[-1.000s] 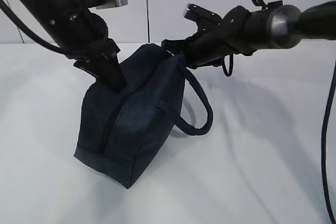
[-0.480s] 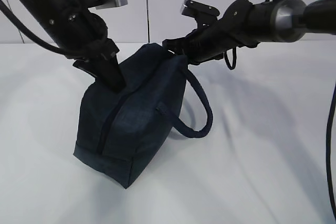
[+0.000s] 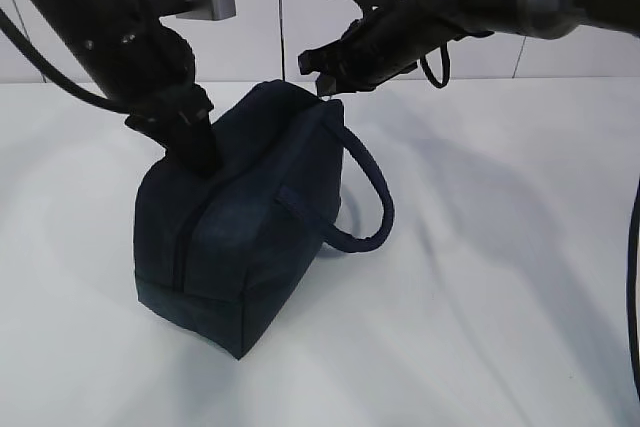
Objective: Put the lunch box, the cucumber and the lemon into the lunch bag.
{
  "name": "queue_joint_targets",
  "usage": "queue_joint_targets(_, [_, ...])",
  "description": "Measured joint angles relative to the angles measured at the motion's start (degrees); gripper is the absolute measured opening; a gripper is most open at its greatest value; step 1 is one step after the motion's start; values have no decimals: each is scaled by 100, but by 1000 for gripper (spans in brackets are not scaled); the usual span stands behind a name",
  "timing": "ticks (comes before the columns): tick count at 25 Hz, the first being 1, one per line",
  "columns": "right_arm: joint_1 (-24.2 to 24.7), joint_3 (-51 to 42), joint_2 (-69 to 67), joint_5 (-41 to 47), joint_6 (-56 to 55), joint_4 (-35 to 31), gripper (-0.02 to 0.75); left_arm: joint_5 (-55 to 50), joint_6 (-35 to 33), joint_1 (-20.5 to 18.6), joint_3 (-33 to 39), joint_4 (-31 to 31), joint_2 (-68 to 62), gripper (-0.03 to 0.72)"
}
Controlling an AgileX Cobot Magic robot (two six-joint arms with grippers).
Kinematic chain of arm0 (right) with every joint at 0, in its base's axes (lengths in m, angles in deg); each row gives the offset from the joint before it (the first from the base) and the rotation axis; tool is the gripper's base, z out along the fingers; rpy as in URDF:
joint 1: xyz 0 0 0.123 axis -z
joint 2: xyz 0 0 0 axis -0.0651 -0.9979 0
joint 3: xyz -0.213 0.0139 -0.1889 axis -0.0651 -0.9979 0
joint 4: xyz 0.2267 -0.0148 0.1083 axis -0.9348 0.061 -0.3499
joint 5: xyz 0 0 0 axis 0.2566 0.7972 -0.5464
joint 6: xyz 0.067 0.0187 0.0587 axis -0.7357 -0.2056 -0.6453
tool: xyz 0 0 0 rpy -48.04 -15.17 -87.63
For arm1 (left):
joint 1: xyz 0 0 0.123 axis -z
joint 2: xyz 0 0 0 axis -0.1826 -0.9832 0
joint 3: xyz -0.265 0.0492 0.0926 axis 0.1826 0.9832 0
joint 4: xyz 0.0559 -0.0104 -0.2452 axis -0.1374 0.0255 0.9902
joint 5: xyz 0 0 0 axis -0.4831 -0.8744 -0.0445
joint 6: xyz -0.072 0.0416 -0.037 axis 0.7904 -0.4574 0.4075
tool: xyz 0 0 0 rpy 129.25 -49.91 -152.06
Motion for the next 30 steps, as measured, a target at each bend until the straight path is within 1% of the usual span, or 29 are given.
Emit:
queue_joint_targets(3, [0, 193, 0, 147, 0, 68, 83, 0, -4, 0, 0, -70, 0, 12])
queue_joint_targets(7, [0, 407, 0, 222, 0, 106, 265, 0, -4, 0, 0, -111, 0, 34])
queue_joint_targets(9, [0, 503, 0, 267, 0, 160, 352, 0, -4, 0, 0, -126, 0, 77])
queue_joint_targets(11, [0, 620, 0, 430, 0, 245, 396, 0, -4, 0, 0, -140, 0, 162])
queue_joint_targets(14, [0, 949, 0, 1012, -10, 481, 417, 0, -13, 0, 0, -169, 3, 305])
queue_joint_targets(16, [0, 1282, 0, 1634, -80, 798, 423, 0, 97, 0, 0, -200, 3, 356])
queue_joint_targets(20, [0, 2000, 0, 2850, -622, 1513, 424, 0, 534, 0, 0, -463, 3, 394])
queue_joint_targets(23, [0, 2563, 0, 3511, -1164, 2020, 424, 0, 974, 0, 0, -723, 3, 409])
queue_joint_targets(26, [0, 2829, 0, 3618, -1552, 2408, 424, 0, 1440, 0, -88, -995, 3, 412])
queue_joint_targets(30, [0, 2831, 44, 3705, -1722, 2516, 424, 0, 1761, 0, -396, -1186, 96, 412])
